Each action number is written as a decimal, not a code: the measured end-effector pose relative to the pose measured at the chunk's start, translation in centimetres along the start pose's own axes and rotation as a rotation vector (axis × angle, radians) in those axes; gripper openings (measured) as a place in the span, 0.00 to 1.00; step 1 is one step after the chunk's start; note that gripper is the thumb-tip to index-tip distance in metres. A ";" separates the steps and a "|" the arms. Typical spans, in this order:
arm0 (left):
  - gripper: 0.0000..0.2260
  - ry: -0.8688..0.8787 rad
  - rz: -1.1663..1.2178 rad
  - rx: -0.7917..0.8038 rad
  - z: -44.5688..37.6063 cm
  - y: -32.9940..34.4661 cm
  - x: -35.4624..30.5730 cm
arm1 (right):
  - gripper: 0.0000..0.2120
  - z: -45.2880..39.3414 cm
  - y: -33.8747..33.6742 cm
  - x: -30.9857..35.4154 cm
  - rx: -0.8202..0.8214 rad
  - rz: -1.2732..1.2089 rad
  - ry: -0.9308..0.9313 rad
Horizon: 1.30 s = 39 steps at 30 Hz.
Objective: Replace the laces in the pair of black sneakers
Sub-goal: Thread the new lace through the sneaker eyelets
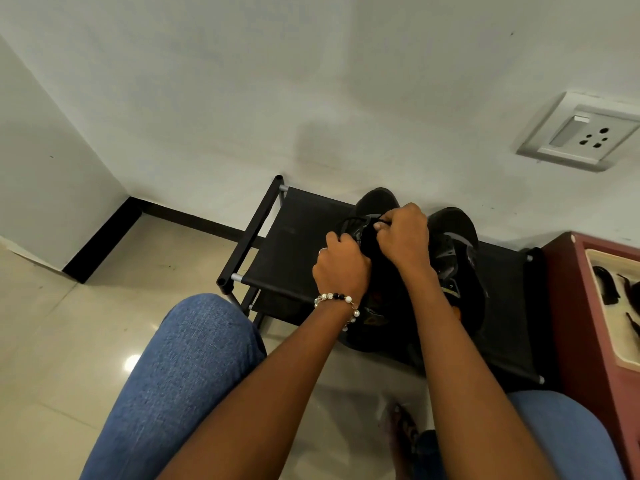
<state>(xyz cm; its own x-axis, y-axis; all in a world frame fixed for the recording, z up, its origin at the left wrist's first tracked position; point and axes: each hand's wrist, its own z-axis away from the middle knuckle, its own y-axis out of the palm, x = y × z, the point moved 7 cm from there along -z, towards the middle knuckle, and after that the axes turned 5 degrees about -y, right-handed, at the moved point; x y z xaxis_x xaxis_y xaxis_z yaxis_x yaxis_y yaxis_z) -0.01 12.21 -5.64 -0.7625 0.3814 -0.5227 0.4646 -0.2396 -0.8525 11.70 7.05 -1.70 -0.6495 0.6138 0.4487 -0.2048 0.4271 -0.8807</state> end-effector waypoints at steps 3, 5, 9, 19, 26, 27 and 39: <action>0.08 -0.001 0.013 -0.016 0.0 -0.1 -0.1 | 0.09 0.5 -0.5 -2.5 -0.045 -0.490 0.255; 0.08 -0.004 0.019 -0.019 0.1 -0.2 -0.1 | 0.11 1.0 -0.6 -3.2 -0.081 -0.832 0.394; 0.08 0.008 0.018 -0.004 0.2 -0.1 -0.2 | 0.11 2.1 -0.2 -2.2 -0.088 -1.221 0.479; 0.08 0.010 0.026 0.009 0.0 -0.1 -0.1 | 0.10 -0.2 0.6 0.9 -0.044 0.109 -0.102; 0.08 -0.018 0.072 -0.016 -0.1 0.0 0.2 | 0.12 -0.7 1.2 0.4 0.026 0.251 -0.075; 0.09 -0.018 0.082 -0.018 0.0 -0.1 0.2 | 0.11 -0.7 1.1 0.5 0.010 0.260 -0.082; 0.08 -0.034 0.103 -0.001 0.1 -0.2 0.1 | 0.09 -0.3 1.8 -1.0 -0.064 -0.132 0.106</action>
<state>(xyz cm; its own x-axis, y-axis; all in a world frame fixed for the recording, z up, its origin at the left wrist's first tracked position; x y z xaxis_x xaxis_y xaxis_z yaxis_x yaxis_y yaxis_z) -0.24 12.22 -5.48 -0.7256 0.3238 -0.6072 0.5419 -0.2750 -0.7942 12.16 7.39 -3.66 -0.5384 0.6151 0.5759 -0.2333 0.5479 -0.8033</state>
